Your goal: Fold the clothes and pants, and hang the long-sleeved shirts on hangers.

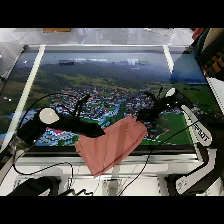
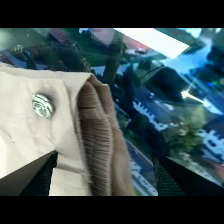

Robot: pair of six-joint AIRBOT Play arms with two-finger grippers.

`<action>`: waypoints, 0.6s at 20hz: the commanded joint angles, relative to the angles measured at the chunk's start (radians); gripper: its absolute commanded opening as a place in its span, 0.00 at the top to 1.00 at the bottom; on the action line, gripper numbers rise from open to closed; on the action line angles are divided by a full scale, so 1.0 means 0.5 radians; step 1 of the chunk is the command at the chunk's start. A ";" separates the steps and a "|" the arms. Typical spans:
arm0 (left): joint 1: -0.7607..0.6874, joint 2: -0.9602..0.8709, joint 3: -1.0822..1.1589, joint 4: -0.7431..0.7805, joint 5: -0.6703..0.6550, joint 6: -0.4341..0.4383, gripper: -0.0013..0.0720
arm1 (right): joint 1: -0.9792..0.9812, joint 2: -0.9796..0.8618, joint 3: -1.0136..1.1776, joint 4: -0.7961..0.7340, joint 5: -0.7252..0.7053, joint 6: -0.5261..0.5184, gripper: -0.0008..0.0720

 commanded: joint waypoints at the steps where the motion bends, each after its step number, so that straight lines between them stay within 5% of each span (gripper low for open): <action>1: 0.002 0.001 0.002 0.000 0.006 0.000 0.98 | 0.037 -0.043 -0.021 -0.099 -0.006 0.108 0.07; 5: 0.002 0.001 0.002 0.004 0.007 0.001 0.98 | 0.073 -0.095 -0.083 0.233 0.082 0.107 0.07; 9: 0.002 0.002 0.002 0.098 0.007 0.001 0.98 | 0.216 -0.120 -0.103 0.252 0.069 0.095 0.07; 10: 0.002 0.002 0.002 0.116 0.007 0.001 0.98 | 0.242 -0.119 -0.101 0.268 0.066 0.094 0.13; 12: 0.002 0.002 0.002 0.199 0.008 0.000 0.98 | 0.272 -0.117 -0.100 0.355 0.064 0.094 0.44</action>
